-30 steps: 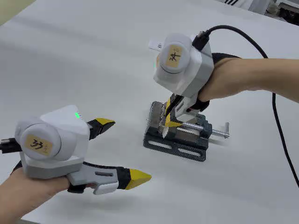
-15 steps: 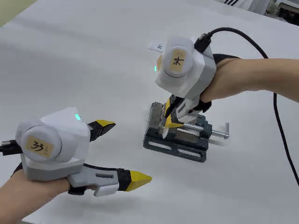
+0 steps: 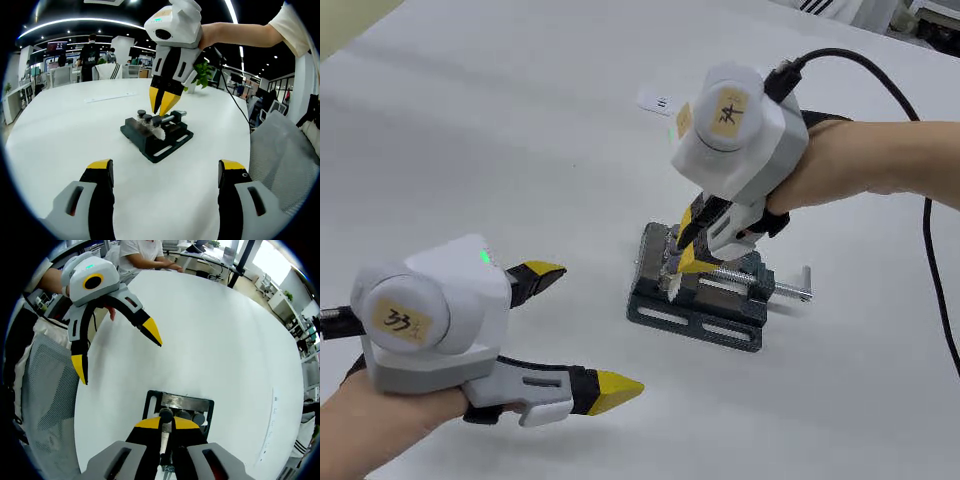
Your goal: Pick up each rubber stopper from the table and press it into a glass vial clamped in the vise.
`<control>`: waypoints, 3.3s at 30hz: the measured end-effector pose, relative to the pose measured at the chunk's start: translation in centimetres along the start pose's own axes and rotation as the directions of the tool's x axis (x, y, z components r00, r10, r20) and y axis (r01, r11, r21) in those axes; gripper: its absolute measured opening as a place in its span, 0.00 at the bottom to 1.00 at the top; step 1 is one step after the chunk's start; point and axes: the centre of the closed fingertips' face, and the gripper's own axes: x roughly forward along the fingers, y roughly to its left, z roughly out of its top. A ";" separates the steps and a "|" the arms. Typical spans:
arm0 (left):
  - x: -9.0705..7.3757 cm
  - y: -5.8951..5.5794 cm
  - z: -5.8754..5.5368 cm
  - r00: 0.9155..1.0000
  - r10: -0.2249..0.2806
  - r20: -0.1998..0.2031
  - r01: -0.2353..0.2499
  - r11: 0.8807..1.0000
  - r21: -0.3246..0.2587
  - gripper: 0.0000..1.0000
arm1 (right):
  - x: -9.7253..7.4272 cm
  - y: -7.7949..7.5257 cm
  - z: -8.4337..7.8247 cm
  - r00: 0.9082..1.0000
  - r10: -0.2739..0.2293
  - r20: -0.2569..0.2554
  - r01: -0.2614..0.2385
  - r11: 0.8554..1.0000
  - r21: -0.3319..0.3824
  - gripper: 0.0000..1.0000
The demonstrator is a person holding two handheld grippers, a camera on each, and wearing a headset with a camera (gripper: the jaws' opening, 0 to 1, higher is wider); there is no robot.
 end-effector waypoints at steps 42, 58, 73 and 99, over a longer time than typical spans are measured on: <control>0.6 -0.1 -0.6 1.000 -0.007 -0.018 0.007 1.000 -0.021 0.84 | 1.1 0.3 0.0 0.998 0.027 -0.051 -0.026 1.000 0.011 0.00; 0.7 -0.1 0.1 1.000 -0.004 -0.001 0.004 1.000 -0.017 0.84 | 0.9 0.5 -0.2 1.000 0.015 -0.022 -0.013 0.999 0.050 0.00; 0.6 0.6 0.3 1.000 0.008 0.011 -0.008 1.000 -0.018 0.84 | 1.1 0.5 -0.4 0.999 0.003 -0.036 0.000 0.998 0.064 0.00; 1.2 0.6 0.8 1.000 -0.008 0.025 0.009 1.000 -0.019 0.83 | 1.3 0.2 -0.2 0.998 0.035 -0.053 -0.028 0.991 0.131 0.00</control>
